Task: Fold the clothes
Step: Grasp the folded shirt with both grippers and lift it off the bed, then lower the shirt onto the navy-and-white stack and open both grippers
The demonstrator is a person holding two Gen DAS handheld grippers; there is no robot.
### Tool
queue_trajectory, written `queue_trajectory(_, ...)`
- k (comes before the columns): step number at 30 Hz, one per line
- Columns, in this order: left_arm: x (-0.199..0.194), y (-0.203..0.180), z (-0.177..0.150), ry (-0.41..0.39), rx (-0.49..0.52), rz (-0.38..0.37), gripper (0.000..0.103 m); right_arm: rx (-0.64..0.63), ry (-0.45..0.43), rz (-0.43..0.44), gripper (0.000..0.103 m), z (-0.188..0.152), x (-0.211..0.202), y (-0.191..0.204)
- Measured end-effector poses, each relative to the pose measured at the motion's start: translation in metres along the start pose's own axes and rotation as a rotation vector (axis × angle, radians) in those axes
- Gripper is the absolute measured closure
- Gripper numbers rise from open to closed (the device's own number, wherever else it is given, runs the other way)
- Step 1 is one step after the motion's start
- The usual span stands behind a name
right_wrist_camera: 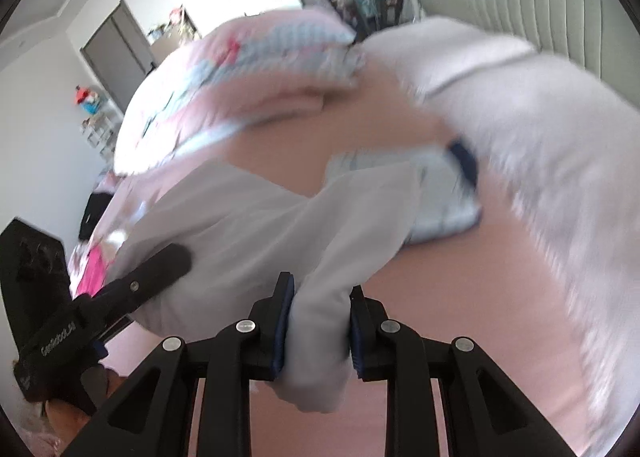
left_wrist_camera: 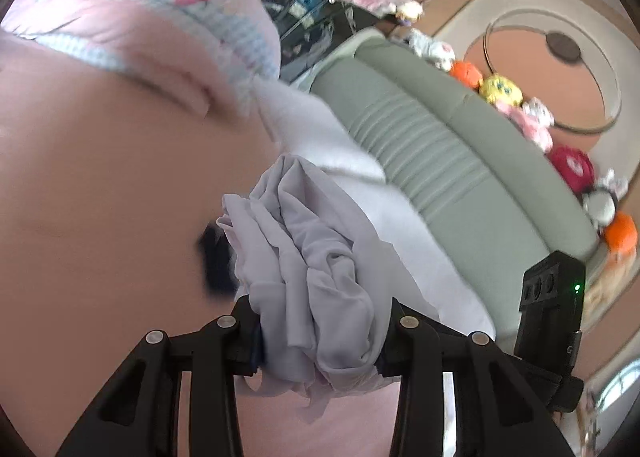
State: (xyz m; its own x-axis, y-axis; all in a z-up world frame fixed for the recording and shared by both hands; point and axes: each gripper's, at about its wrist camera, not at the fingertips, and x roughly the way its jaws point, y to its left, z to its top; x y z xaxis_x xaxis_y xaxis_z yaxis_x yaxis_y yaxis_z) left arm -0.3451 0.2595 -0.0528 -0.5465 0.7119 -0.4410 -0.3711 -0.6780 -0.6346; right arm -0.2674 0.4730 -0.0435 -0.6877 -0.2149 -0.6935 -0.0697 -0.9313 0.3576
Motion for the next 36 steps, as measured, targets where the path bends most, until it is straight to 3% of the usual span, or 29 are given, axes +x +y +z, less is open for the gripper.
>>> queue_trajectory(4,0.047,0.005,0.032,-0.075,-0.041,-0.04,0.067,-0.011,-0.049,0.009,0.079,0.058,0.016,-0.024)
queue_trajectory(7,0.083,0.026,0.033,-0.087,-0.095,-0.031,0.067,-0.029,-0.062,0.006,0.079,0.086,0.045,-0.046)
queue_trajectory(11,0.134,0.067,0.006,-0.006,-0.211,0.03,0.064,0.005,0.07,-0.043,0.077,0.091,0.113,-0.086)
queue_trajectory(14,0.129,0.093,-0.014,0.019,-0.31,-0.025,0.044,0.046,0.145,-0.039,0.076,0.07,0.134,-0.106)
queue_trajectory(16,0.116,0.098,-0.011,0.098,-0.319,-0.068,0.044,0.069,0.13,-0.023,0.074,0.06,0.126,-0.114)
queue_trajectory(18,0.09,0.088,0.0,0.061,-0.218,-0.061,0.044,0.084,0.083,-0.04,0.074,0.056,0.104,-0.122)
queue_trajectory(21,0.057,0.044,0.027,-0.063,0.091,0.005,0.044,0.074,-0.007,-0.138,0.074,0.062,0.075,-0.124)
queue_trajectory(22,0.059,0.025,0.037,-0.07,0.191,-0.006,0.044,0.065,-0.03,-0.157,0.074,0.065,0.068,-0.122)
queue_trajectory(24,0.079,0.009,0.05,-0.052,0.259,-0.04,0.044,0.018,-0.044,-0.133,0.074,0.073,0.069,-0.102)
queue_trajectory(25,0.093,0.007,0.053,-0.02,0.262,-0.066,0.044,-0.013,-0.04,-0.118,0.074,0.075,0.076,-0.089)
queue_trajectory(27,0.131,0.017,0.049,0.091,0.266,-0.001,0.049,-0.043,-0.006,-0.103,0.074,0.074,0.097,-0.073)
queue_trajectory(29,0.158,0.036,0.041,0.173,0.244,0.067,0.072,-0.035,0.058,-0.129,0.075,0.064,0.124,-0.075)
queue_trajectory(30,0.165,0.051,0.035,0.199,0.22,0.098,0.071,-0.031,0.084,-0.147,0.075,0.058,0.135,-0.078)
queue_trajectory(32,0.159,0.077,0.028,0.188,0.125,0.029,0.07,-0.013,0.098,-0.136,0.08,0.047,0.145,-0.088)
queue_trajectory(36,0.148,0.054,0.029,0.194,0.2,0.1,0.069,0.021,0.094,-0.133,0.078,0.05,0.134,-0.088)
